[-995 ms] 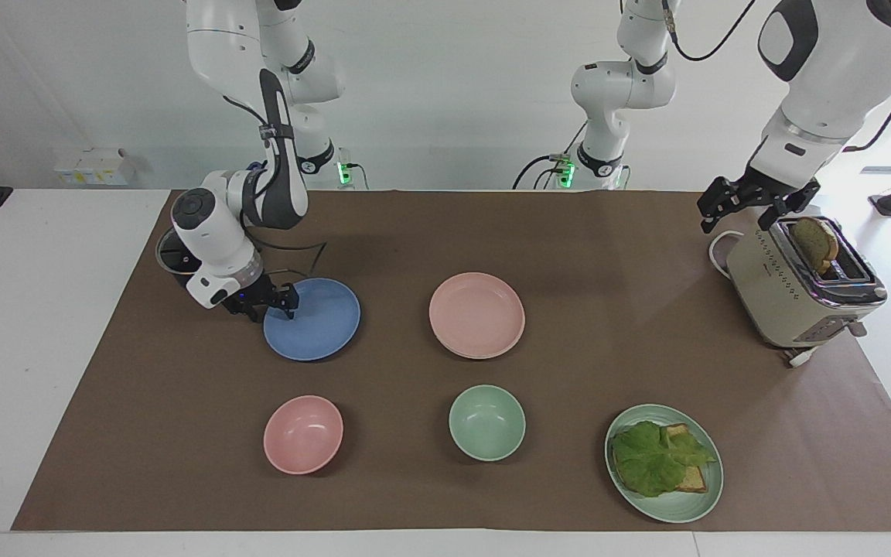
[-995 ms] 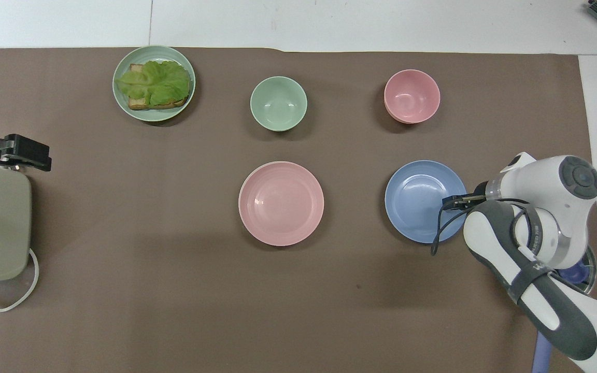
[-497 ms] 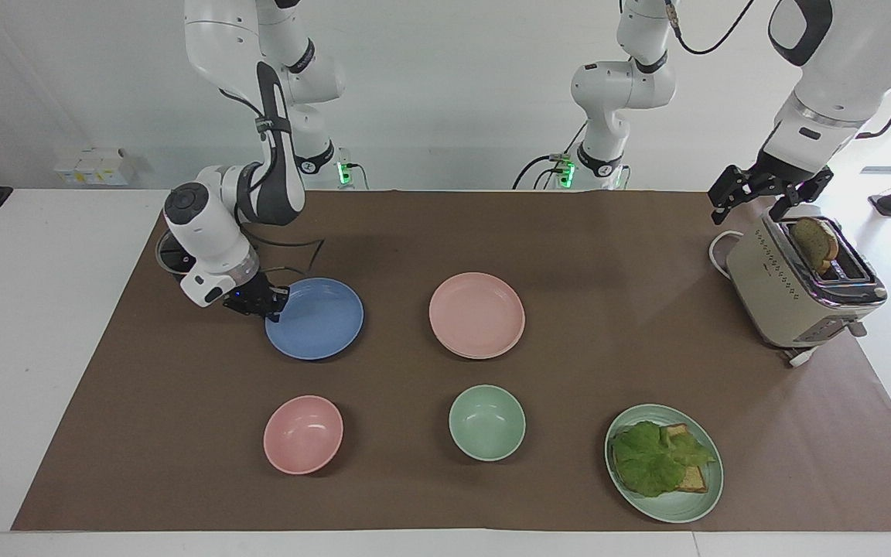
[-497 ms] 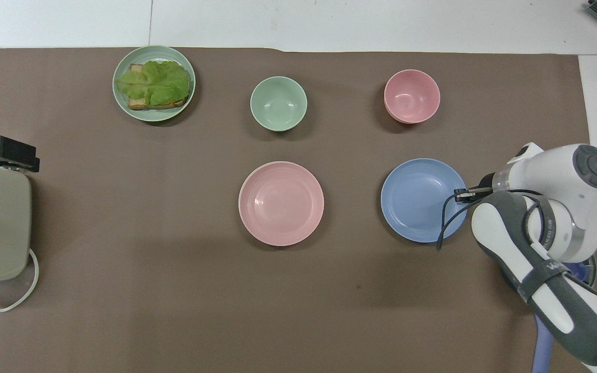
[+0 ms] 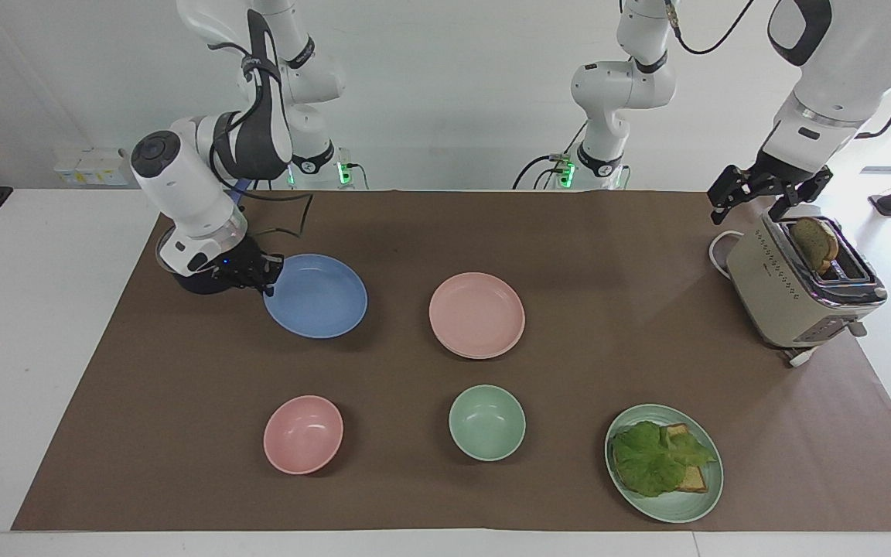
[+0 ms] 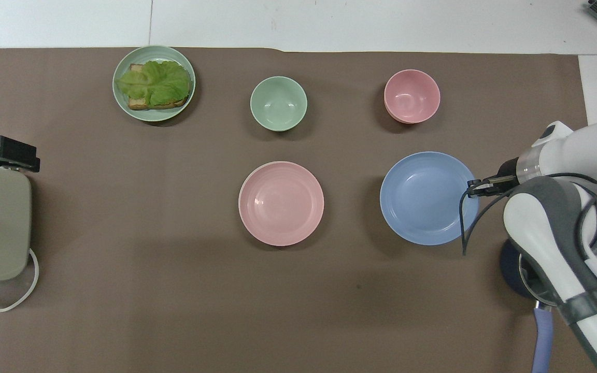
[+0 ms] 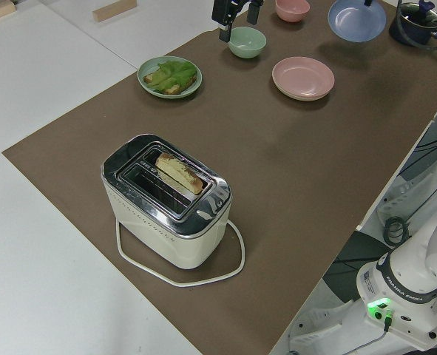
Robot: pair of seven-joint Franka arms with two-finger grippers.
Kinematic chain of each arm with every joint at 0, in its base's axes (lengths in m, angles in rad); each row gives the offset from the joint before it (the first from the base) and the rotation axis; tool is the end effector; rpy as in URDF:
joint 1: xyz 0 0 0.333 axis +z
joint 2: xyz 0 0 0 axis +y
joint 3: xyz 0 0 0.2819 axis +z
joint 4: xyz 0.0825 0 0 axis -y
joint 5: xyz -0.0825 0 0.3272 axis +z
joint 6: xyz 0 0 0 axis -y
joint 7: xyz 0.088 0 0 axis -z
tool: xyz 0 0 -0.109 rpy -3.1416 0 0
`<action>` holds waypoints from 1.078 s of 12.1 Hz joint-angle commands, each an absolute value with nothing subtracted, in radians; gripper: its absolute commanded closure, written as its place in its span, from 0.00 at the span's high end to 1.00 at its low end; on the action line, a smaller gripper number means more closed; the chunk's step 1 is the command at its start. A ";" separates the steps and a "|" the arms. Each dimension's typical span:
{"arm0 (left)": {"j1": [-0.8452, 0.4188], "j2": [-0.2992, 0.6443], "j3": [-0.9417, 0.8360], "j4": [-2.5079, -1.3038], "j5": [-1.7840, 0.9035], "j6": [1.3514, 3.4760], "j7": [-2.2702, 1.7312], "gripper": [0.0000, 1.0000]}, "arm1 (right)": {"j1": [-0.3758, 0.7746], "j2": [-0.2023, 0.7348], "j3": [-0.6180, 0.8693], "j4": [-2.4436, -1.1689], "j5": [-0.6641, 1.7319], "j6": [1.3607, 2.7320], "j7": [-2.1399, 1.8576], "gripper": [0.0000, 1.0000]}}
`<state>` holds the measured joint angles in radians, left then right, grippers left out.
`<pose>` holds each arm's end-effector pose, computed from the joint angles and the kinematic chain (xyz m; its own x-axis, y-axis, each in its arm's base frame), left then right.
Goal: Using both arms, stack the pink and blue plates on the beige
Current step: 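Grasp the blue plate rim with the right gripper, then lift and carry the blue plate over the pink plate with the right gripper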
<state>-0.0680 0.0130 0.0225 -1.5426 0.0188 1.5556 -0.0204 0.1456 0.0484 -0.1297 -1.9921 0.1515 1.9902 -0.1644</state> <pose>0.4996 -0.0207 0.5923 0.9997 -0.0248 0.0004 -0.0248 -0.9995 -0.0191 0.5076 0.0183 0.4236 0.9926 0.1169 -0.0319 0.1116 -0.9845 -0.1355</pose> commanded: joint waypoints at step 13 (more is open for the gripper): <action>-0.061 0.005 0.017 -1.540 0.025 1.542 -0.015 1.00 | 0.580 0.213 -0.094 -1.936 0.293 2.267 0.377 0.00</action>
<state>-0.0680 0.0130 0.0224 -1.5426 0.0188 1.5556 -0.0204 0.5882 0.2013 -0.1042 -1.9400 0.2595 2.2377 0.3751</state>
